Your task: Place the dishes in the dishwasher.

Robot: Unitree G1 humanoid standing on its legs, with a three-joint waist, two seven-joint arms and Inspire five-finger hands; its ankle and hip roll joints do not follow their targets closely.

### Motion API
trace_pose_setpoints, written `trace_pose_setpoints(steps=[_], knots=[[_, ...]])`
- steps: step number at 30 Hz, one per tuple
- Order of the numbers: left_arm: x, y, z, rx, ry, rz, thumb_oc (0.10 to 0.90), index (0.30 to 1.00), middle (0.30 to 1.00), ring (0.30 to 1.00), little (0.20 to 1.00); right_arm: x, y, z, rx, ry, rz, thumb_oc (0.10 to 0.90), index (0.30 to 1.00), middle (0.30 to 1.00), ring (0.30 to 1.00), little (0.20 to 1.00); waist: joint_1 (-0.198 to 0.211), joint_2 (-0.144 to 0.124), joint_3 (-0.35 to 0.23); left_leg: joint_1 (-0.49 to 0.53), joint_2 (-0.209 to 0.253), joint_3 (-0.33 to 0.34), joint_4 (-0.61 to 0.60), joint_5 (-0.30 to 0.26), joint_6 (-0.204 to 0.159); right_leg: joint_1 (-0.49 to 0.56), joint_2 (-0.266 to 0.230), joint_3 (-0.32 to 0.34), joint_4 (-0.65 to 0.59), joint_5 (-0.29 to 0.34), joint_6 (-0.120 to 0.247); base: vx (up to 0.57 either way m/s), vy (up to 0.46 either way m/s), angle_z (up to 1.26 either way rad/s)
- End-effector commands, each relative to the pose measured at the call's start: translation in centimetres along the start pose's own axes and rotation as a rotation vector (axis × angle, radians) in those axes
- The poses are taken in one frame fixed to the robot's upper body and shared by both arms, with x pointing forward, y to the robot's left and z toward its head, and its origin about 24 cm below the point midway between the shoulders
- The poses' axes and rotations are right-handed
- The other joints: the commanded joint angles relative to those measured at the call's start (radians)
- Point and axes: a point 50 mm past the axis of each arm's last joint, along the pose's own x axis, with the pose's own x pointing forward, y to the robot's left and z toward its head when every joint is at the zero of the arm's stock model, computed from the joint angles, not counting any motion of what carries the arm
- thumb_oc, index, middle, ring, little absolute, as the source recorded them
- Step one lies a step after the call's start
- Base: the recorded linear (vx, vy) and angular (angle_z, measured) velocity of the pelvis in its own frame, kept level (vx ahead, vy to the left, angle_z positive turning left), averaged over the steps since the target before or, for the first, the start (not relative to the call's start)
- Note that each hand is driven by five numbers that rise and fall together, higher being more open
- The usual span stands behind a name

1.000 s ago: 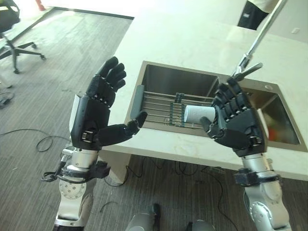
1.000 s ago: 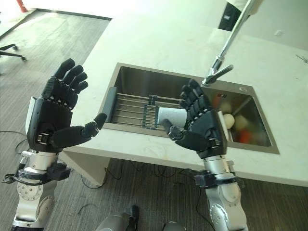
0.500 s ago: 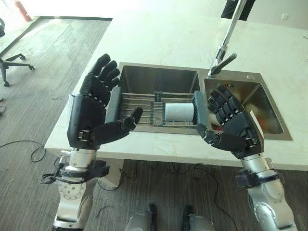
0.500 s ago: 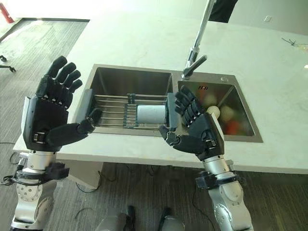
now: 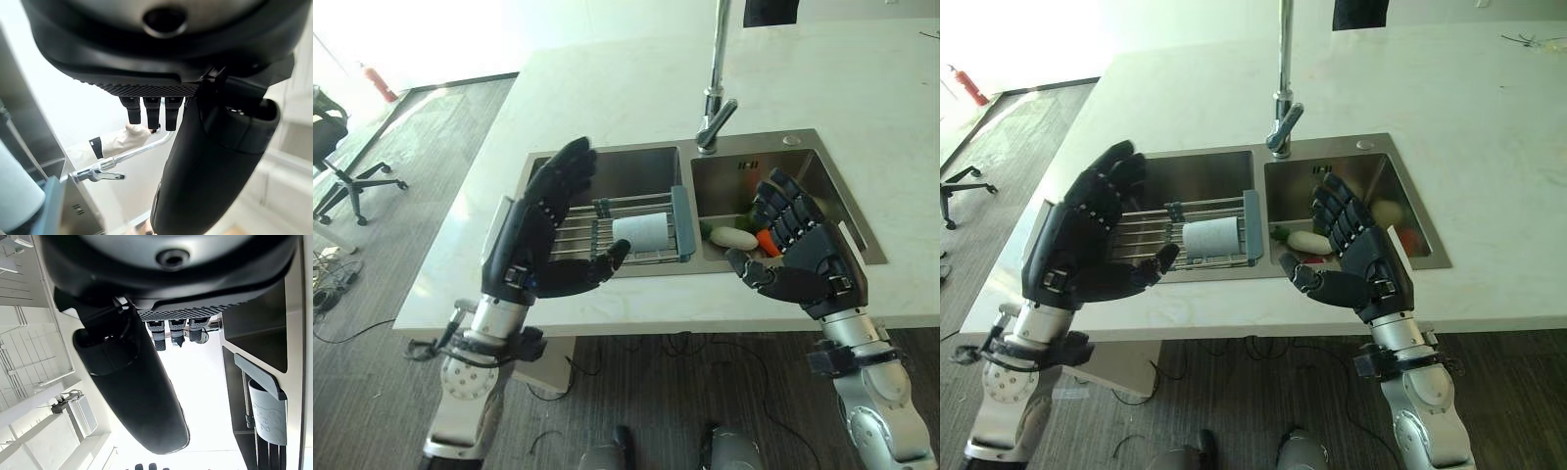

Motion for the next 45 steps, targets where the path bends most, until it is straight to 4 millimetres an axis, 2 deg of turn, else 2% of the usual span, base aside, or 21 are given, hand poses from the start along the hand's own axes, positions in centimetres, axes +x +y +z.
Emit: trace_pose_setpoints(steps=[1, 7, 9, 12, 15, 18, 21, 23, 28, 36, 40, 45], knots=[[1.4, 1.0, 2.2, 0.101, -0.125, 0.005, 0.800, 0.900, 0.900, 0.900, 0.900, 2.1, 0.9, 4.0, -0.034, -0.235, 0.074, 0.800, 0.900, 0.900, 0.900, 0.900, -0.011, -0.008, -0.093, 0.031, 0.064, -0.015, 0.065, -0.149, -0.043, 0.090, 0.013, 0.004, -0.144, -0.019, 0.100, 0.06, 0.129, 0.05], [3.2, 3.1, 2.2, 0.277, -0.060, -0.056, 0.800, 0.900, 0.900, 0.900, 0.900, 2.7, 1.0, 3.7, -0.035, -0.196, 0.105, 0.800, 0.900, 0.900, 0.900, 0.900, -0.028, -0.001, -0.111, 0.058, 0.049, -0.003, 0.065, -0.180, -0.020, 0.091, -0.011, 0.018, -0.144, -0.004, 0.127, 0.06, 0.131, -0.08], [4.7, 4.7, 1.8, 0.380, 0.038, -0.089, 0.800, 0.900, 0.900, 0.900, 0.900, 3.3, 0.9, 3.7, -0.042, -0.176, 0.131, 0.800, 0.900, 0.900, 0.900, 0.900, -0.041, 0.009, -0.120, 0.067, 0.041, 0.008, 0.065, -0.192, -0.012, 0.088, -0.014, 0.032, -0.144, -0.002, 0.133, 0.07, 0.174, -0.18], [6.5, 7.1, 1.2, 0.401, 0.158, -0.101, 0.800, 0.900, 0.900, 0.900, 0.900, 4.1, 0.8, 3.9, -0.058, -0.144, 0.171, 0.800, 0.900, 0.900, 0.900, 0.900, -0.061, 0.024, -0.127, 0.077, 0.035, 0.029, 0.065, -0.198, -0.005, 0.085, -0.014, 0.054, -0.144, 0.001, 0.137, 0.06, 0.185, -0.24], [7.4, 8.1, 0.8, 0.420, 0.214, -0.107, 0.800, 0.900, 0.900, 0.900, 0.900, 4.4, 0.7, 3.8, -0.063, -0.126, 0.189, 0.800, 0.900, 0.900, 0.900, 0.900, -0.074, 0.034, -0.129, 0.082, 0.033, 0.042, 0.065, -0.200, -0.003, 0.083, -0.013, 0.067, -0.144, 0.003, 0.139, 0.04, 0.101, -0.25], [8.4, 9.3, -0.4, 0.450, 0.327, -0.133, 0.800, 0.900, 0.900, 0.900, 0.900, 4.5, 0.4, 3.9, -0.081, -0.092, 0.227, 0.800, 0.900, 0.900, 0.900, 0.900, -0.099, 0.055, -0.136, 0.087, 0.029, 0.065, 0.065, -0.200, -0.003, 0.080, -0.009, 0.088, -0.144, 0.003, 0.141, 0.04, 0.118, -0.24], [8.6, 9.7, -1.2, 0.458, 0.391, -0.152, 0.800, 0.900, 0.900, 0.900, 0.900, 4.5, 0.1, 3.9, -0.088, -0.075, 0.231, 0.800, 0.900, 0.900, 0.900, 0.900, -0.109, 0.061, -0.139, 0.090, 0.026, 0.073, 0.065, -0.201, -0.002, 0.078, -0.006, 0.100, -0.144, 0.002, 0.143, 0.03, 0.058, -0.27], [8.5, 10.4, -2.3, 0.457, 0.473, -0.160, 0.800, 0.900, 0.900, 0.900, 0.900, 4.5, -0.3, 4.0, -0.096, -0.062, 0.237, 0.800, 0.900, 0.900, 0.900, 0.900, -0.122, 0.065, -0.142, 0.092, 0.026, 0.085, 0.065, -0.200, -0.002, 0.075, 0.000, 0.112, -0.144, 0.002, 0.143, 0.02, 0.050, -0.23], [8.3, 10.7, -3.5, 0.435, 0.534, -0.161, 0.800, 0.900, 0.900, 0.900, 0.900, 4.5, -0.5, 4.0, -0.102, -0.054, 0.248, 0.800, 0.900, 0.900, 0.900, 0.900, -0.134, 0.067, -0.144, 0.093, 0.028, 0.096, 0.065, -0.200, -0.001, 0.071, 0.008, 0.124, -0.144, 0.000, 0.142, 0.00, 0.014, -0.07], [7.4, 10.0, -6.3, 0.416, 0.655, -0.180, 0.800, 0.900, 0.900, 0.900, 0.900, 4.6, -0.5, 3.9, -0.114, -0.041, 0.261, 0.800, 0.900, 0.900, 0.900, 0.900, -0.148, 0.064, -0.148, 0.095, 0.032, 0.112, 0.065, -0.198, 0.000, 0.065, 0.021, 0.142, -0.144, -0.002, 0.138, 0.00, 0.006, -0.11], [6.3, 9.9, -7.9, 0.414, 0.726, -0.184, 0.800, 0.900, 0.900, 0.900, 0.900, 4.4, -0.7, 3.8, -0.114, -0.033, 0.273, 0.800, 0.900, 0.900, 0.900, 0.900, -0.161, 0.062, -0.149, 0.098, 0.036, 0.127, 0.065, -0.197, 0.001, 0.062, 0.029, 0.152, -0.144, -0.003, 0.135, 0.00, 0.007, -0.10], [6.0, 9.8, -8.6, 0.412, 0.749, -0.188, 0.800, 0.900, 0.900, 0.900, 0.900, 4.4, -0.5, 3.5, -0.118, -0.027, 0.286, 0.800, 0.900, 0.900, 0.900, 0.900, -0.168, 0.061, -0.151, 0.100, 0.036, 0.136, 0.065, -0.199, 0.002, 0.060, 0.032, 0.159, -0.144, -0.003, 0.135, -0.01, 0.009, -0.11]])
